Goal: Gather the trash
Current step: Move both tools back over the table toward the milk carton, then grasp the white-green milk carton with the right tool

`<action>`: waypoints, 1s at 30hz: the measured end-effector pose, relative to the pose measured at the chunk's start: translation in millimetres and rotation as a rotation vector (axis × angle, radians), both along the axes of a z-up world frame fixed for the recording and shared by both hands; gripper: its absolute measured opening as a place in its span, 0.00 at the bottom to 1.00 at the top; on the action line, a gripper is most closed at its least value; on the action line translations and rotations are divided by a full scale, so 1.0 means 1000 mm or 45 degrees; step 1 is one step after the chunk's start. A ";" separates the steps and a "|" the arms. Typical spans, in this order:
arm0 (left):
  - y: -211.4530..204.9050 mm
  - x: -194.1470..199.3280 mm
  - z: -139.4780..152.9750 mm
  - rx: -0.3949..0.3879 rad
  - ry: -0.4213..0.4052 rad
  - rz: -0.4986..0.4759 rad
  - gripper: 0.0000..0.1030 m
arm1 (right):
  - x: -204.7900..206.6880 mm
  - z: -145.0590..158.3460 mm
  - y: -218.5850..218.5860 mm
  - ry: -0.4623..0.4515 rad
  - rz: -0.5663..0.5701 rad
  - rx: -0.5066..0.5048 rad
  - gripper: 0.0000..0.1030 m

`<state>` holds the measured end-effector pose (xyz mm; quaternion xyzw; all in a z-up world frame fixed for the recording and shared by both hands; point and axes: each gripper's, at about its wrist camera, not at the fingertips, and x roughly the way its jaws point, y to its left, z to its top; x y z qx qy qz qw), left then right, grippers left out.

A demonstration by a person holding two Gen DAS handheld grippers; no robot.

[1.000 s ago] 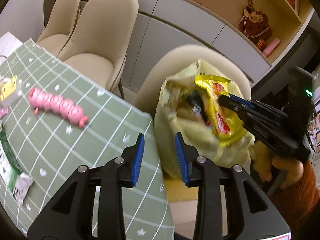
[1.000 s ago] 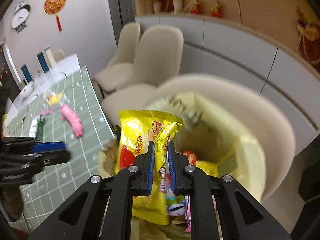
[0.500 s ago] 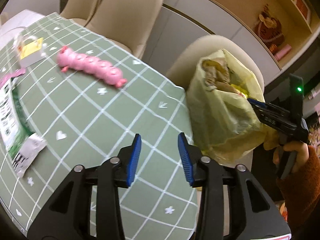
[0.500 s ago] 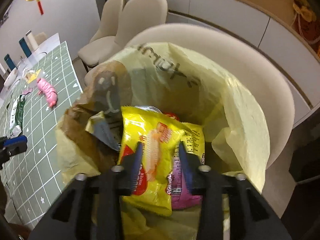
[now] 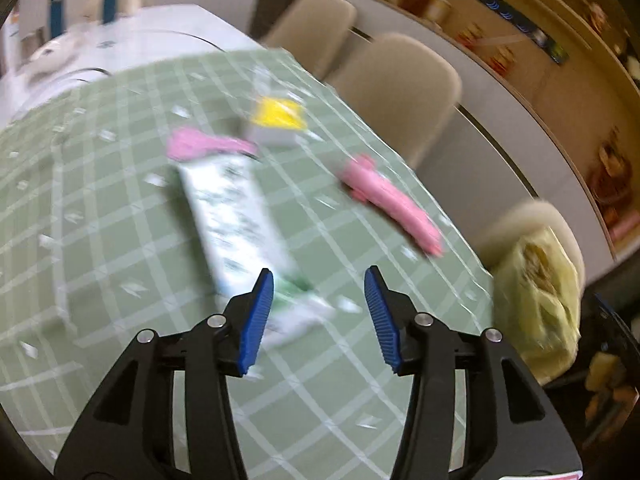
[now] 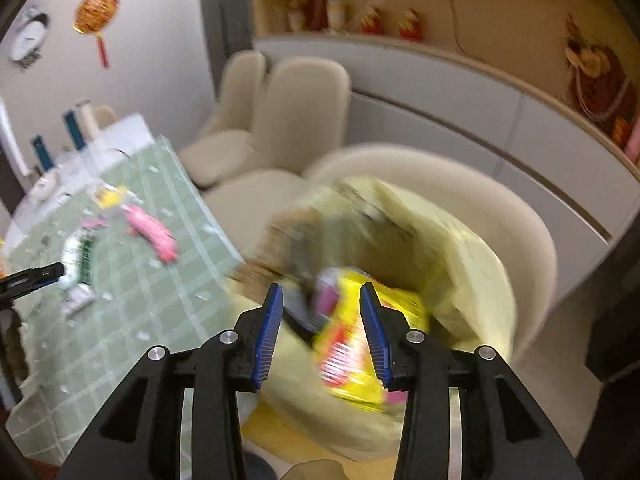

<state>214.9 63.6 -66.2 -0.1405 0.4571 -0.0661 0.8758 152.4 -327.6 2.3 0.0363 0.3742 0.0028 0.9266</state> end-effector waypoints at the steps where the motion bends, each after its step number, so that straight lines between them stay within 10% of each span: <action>1: 0.011 0.000 0.002 0.016 -0.009 0.020 0.46 | 0.001 0.003 0.010 -0.026 0.033 0.021 0.40; 20: 0.148 -0.024 -0.025 0.093 0.046 0.182 0.46 | 0.115 -0.088 0.333 0.198 0.812 0.097 0.47; 30: 0.145 0.039 -0.029 0.073 -0.010 0.001 0.46 | 0.109 -0.106 0.314 0.310 0.810 0.060 0.52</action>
